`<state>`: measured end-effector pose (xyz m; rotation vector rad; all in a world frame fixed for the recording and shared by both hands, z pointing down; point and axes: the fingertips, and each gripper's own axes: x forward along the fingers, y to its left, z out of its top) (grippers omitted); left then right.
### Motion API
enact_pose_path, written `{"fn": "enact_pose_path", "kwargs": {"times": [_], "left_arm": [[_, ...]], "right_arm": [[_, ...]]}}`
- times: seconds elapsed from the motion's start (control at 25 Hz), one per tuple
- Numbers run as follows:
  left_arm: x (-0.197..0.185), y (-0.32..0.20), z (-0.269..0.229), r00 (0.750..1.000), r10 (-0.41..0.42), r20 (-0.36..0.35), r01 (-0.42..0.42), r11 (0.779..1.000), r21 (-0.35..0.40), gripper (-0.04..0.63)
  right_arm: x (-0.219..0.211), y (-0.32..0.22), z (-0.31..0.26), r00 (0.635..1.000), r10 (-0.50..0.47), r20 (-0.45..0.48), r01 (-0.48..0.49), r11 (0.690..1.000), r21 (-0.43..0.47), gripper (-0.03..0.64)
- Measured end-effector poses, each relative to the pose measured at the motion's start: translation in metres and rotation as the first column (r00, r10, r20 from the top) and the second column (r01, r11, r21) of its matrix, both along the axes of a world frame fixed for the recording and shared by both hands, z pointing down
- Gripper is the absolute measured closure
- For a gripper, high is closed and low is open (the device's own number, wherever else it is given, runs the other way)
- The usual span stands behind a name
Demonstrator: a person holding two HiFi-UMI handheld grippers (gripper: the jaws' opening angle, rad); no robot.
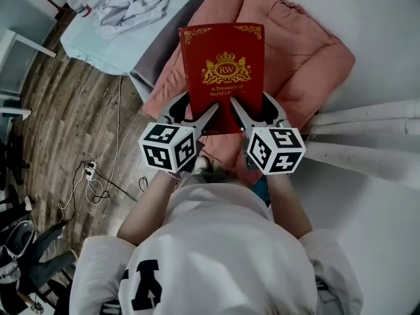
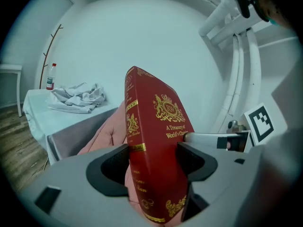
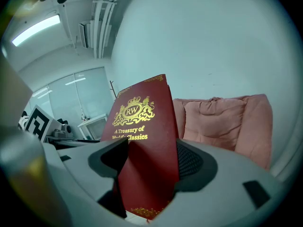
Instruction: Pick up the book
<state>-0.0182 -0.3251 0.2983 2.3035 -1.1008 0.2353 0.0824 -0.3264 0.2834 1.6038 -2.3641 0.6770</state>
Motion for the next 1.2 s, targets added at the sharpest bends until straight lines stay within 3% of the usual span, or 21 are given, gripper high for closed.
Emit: {"fn": "enact_pose_path", "kwargs": {"times": [0.84,1.2], "left_arm": [[-0.015,0.031,0.019,0.999,0.052,0.015,-0.052,0.999,0.015,0.282],[0.002,0.079,0.002,0.999,0.039,0.007,-0.040,0.997,0.064,0.281]], "right_arm": [[-0.015,0.039,0.023,0.996,0.080,0.024,-0.081,0.997,0.015,0.293],[0.002,0.087,0.004,0.997,0.071,0.017,-0.072,0.995,0.066,0.293]]}}
